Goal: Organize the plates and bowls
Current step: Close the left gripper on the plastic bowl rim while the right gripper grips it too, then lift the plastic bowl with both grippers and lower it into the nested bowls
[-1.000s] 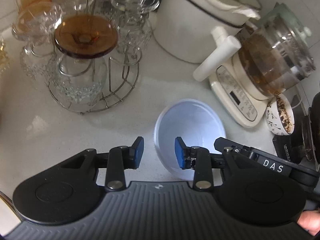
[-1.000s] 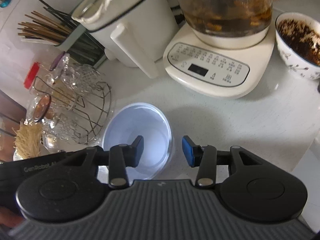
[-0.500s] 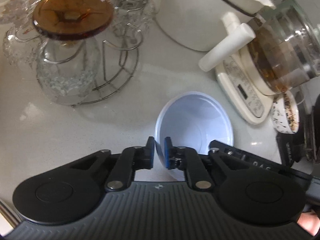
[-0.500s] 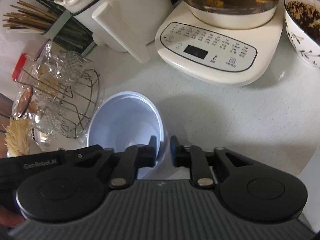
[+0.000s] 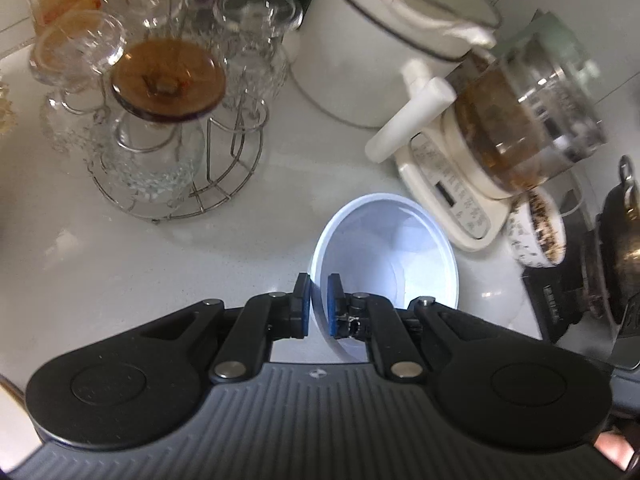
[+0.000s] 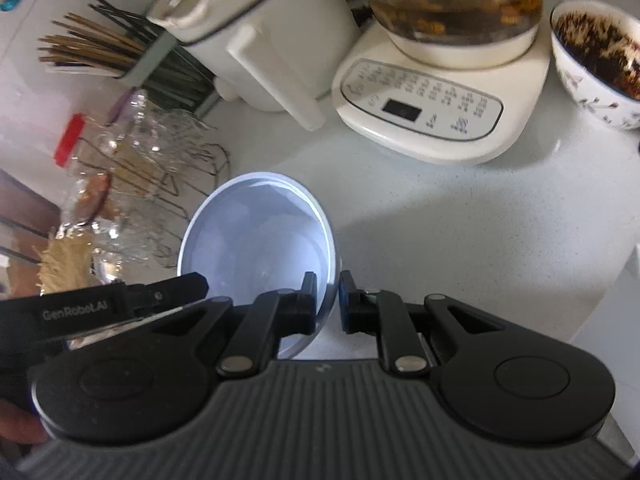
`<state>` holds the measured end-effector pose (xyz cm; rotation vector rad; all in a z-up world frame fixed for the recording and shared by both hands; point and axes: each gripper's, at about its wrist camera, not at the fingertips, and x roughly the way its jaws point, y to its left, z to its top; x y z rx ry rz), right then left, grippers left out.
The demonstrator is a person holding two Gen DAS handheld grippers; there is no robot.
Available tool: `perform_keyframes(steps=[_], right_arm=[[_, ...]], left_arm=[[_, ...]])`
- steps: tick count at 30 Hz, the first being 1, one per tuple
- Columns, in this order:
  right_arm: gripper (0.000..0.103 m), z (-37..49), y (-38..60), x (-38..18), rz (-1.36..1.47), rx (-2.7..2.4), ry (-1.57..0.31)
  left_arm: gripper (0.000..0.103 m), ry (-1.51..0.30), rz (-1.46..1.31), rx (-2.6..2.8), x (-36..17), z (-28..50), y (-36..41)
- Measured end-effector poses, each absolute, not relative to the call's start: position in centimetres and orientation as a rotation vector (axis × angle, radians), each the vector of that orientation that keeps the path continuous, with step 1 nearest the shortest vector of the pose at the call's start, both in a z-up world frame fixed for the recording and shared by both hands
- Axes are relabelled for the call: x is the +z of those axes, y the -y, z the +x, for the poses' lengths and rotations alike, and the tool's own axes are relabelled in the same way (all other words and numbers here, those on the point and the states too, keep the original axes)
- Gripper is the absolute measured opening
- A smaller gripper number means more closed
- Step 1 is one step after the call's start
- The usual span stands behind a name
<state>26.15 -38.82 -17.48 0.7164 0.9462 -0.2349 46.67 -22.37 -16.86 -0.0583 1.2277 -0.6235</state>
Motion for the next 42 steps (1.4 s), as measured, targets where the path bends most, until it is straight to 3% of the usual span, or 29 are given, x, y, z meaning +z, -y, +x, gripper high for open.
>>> perform_keyframes(steps=[22, 42], right_arm=[[0.014, 23.5, 32.7, -11.1, 0.567, -0.142, -0.860], [0.015, 24.5, 27.4, -13.8, 0.481, -0.098, -0.977]], left_arm=[[0.010, -1.171, -0.162, -0.630, -10.1, 41.9, 13.4], [0.011, -1.196, -0.188, -0.544, -13.7, 40.0, 7.6]])
